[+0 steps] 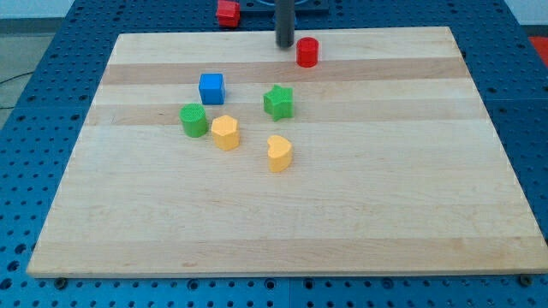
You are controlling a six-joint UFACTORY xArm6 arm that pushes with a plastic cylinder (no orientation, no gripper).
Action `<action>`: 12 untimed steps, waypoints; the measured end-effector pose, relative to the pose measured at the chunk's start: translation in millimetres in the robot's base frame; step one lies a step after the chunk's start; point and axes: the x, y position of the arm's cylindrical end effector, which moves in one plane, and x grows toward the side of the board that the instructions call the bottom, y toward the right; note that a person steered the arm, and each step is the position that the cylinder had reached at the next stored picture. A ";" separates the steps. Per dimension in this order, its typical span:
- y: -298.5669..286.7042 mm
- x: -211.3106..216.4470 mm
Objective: Place the yellow hexagon in between the green blocks
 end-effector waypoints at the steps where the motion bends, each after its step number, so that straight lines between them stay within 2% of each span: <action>1: 37.7 71.2; 2: 5.3 42.4; 3: -0.9 1.6; 4: 53.5 -15.8; 5: 123.6 30.3; 6: 138.3 52.1; 7: 123.8 0.6; 8: 75.8 68.5; 9: 108.5 140.7; 11: 90.7 80.6; 12: 144.3 65.9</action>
